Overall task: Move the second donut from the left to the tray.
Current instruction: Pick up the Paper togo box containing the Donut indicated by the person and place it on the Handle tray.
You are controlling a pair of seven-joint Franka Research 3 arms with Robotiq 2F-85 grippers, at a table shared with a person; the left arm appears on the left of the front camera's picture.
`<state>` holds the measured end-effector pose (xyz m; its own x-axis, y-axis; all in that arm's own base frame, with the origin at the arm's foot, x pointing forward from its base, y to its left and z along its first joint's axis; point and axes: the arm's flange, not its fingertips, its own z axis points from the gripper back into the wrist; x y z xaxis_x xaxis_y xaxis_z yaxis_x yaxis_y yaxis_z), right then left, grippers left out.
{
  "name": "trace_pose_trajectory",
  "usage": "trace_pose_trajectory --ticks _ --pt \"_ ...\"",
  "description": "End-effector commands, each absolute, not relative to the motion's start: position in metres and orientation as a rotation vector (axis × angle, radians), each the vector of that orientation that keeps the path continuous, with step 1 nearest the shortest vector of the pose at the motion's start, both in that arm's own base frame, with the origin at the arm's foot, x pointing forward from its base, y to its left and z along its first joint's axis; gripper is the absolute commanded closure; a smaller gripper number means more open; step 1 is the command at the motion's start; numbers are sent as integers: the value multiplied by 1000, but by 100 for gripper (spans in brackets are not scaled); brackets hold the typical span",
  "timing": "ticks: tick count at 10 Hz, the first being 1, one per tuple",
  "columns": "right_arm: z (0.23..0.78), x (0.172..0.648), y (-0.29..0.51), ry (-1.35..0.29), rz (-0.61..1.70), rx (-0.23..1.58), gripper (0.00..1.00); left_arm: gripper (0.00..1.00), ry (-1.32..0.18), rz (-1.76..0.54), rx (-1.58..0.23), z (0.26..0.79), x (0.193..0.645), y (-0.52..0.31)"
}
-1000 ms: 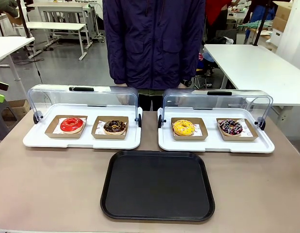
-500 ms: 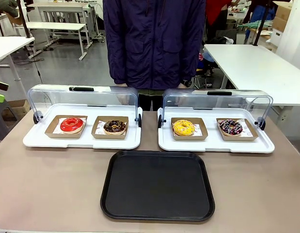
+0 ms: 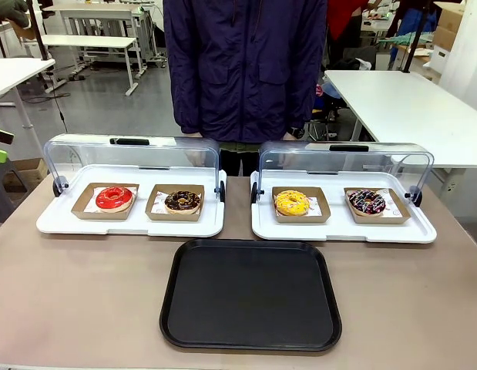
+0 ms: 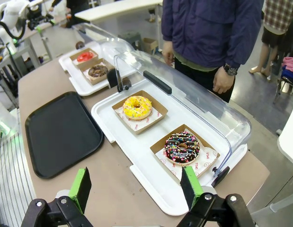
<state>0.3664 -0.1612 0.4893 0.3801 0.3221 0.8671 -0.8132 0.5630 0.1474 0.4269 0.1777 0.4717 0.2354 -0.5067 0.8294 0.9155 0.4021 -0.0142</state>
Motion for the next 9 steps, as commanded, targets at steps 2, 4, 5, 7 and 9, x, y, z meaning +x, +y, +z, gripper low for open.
trace_pose_trajectory --ticks 2,4,5,7,9 --pt "491 371 -162 -945 807 632 0 0 -870 -1054 -585 472 427 178" --pt "491 371 -162 -945 807 632 0 0 -870 -1054 -585 472 427 178" --pt "491 371 -162 -945 807 632 0 0 -870 -1054 -585 472 427 178" --pt "491 371 -162 -945 807 632 0 0 -870 -1054 -585 472 427 178" --pt "491 371 -162 -945 807 632 0 0 -870 -1054 -585 472 427 178"
